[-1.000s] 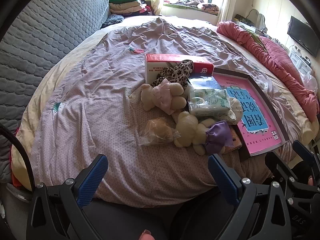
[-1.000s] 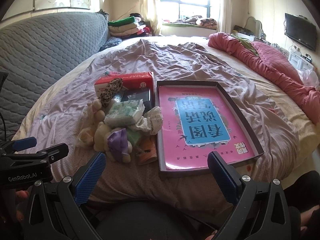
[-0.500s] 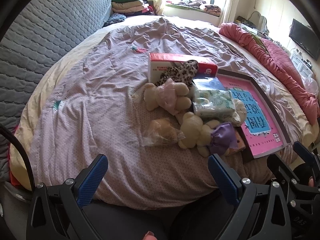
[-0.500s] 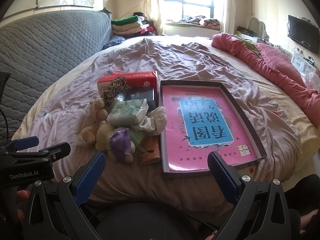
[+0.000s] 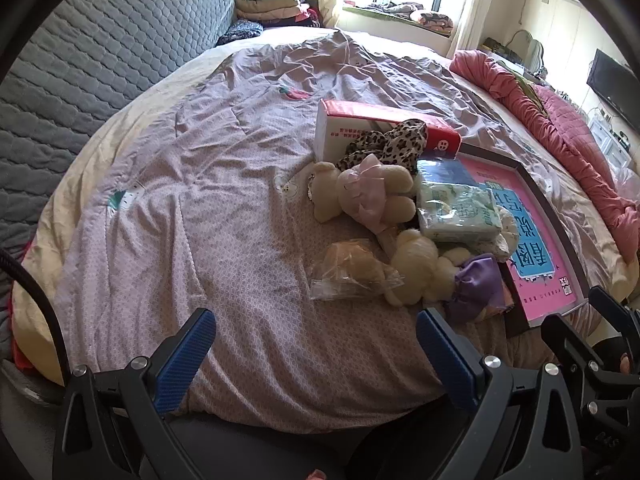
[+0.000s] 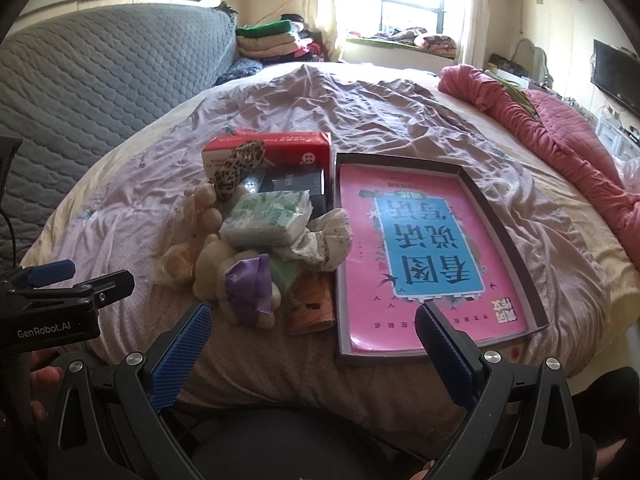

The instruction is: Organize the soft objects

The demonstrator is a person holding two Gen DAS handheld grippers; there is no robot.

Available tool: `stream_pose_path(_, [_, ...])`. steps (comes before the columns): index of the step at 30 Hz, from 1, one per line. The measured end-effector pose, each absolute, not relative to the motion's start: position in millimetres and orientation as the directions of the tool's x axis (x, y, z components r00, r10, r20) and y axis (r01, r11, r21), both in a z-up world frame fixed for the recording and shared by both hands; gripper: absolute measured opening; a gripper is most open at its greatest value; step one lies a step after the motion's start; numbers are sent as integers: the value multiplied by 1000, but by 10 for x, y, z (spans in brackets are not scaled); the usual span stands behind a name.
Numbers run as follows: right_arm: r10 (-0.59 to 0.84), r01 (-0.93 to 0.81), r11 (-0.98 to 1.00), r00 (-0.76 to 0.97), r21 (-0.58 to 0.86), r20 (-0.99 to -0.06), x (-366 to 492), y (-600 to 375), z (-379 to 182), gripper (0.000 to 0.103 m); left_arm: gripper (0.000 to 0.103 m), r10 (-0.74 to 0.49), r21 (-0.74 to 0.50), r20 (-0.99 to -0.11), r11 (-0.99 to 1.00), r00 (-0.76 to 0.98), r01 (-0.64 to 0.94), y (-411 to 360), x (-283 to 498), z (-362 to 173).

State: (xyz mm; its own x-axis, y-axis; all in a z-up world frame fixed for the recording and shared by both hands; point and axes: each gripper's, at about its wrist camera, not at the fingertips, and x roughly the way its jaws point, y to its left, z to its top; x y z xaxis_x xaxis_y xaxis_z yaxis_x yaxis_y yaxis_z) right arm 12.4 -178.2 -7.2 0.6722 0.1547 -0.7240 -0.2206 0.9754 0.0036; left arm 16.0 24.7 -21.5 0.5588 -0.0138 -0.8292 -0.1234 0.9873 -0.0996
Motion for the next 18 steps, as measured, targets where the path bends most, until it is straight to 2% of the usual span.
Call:
stream_pose_path(13, [138, -214, 977, 667, -11, -732, 407, -1703, -154, 101, 101, -135, -224, -849, 968, 511, -117, 418, 498, -542])
stream_pose_path(18, [137, -181, 983, 684, 15, -717, 685, -1768, -81, 101, 100, -127, -221, -860, 966, 494, -135, 408, 641, -653])
